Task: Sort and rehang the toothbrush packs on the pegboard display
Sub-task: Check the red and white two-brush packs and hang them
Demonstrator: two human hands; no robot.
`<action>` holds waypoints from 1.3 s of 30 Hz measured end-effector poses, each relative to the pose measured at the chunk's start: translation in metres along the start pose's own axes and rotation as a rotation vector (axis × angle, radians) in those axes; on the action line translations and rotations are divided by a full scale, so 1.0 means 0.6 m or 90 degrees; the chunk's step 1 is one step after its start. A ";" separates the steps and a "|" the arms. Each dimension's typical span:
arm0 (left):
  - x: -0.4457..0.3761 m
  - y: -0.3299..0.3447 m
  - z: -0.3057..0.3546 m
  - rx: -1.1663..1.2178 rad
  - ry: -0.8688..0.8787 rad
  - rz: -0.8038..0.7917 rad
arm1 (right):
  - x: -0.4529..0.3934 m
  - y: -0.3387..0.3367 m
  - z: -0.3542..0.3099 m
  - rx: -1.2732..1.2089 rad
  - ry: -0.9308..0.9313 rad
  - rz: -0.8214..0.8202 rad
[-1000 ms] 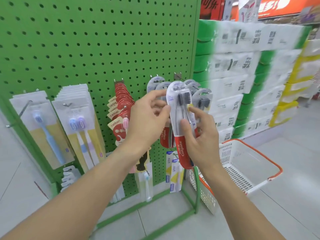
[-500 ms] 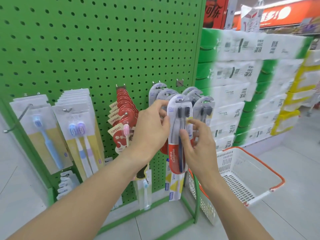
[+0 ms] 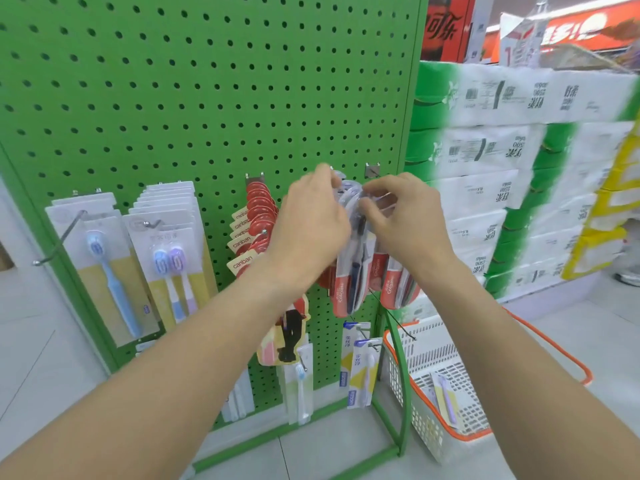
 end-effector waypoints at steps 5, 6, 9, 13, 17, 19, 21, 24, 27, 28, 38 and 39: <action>-0.113 -0.011 -0.034 -0.066 -0.060 -0.060 | -0.007 0.009 0.001 0.046 -0.037 -0.001; -0.135 -0.007 -0.044 -0.087 -0.070 -0.089 | -0.008 0.012 0.001 0.055 -0.043 -0.007; -0.177 0.015 -0.074 -0.145 -0.090 -0.175 | -0.012 0.019 0.001 0.073 -0.051 -0.024; -0.198 0.041 -0.102 -0.185 -0.105 -0.242 | -0.021 0.024 0.003 0.080 -0.053 -0.035; -0.199 0.053 -0.124 -0.174 -0.131 -0.245 | -0.023 0.030 0.010 0.064 -0.061 -0.034; -0.194 0.056 -0.130 -0.164 -0.149 -0.256 | -0.023 0.034 0.012 0.060 -0.062 -0.033; -0.190 0.057 -0.132 -0.151 -0.152 -0.256 | -0.022 0.037 0.013 0.060 -0.064 -0.034; -0.187 0.053 -0.135 -0.149 -0.134 -0.263 | -0.025 0.039 0.015 0.051 -0.066 -0.035; -0.187 0.043 -0.137 -0.189 -0.067 -0.281 | -0.029 0.042 0.017 0.056 -0.073 -0.035; -0.186 0.040 -0.136 -0.201 -0.048 -0.291 | -0.029 0.042 0.018 0.058 -0.075 -0.034; -0.181 0.015 -0.132 -0.220 0.024 -0.248 | -0.025 0.050 0.028 0.038 -0.084 -0.007; -0.177 0.011 -0.133 -0.210 0.020 -0.230 | -0.024 0.051 0.029 0.036 -0.083 0.000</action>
Point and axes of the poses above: each hand's wrist, its own x-axis away from the middle knuckle, its own y-axis out of the palm, z = x × y, the point moved 1 cm from there along -x, towards the middle knuckle, and after that the axes turned 13 degrees about y, right-handed, at the moved point
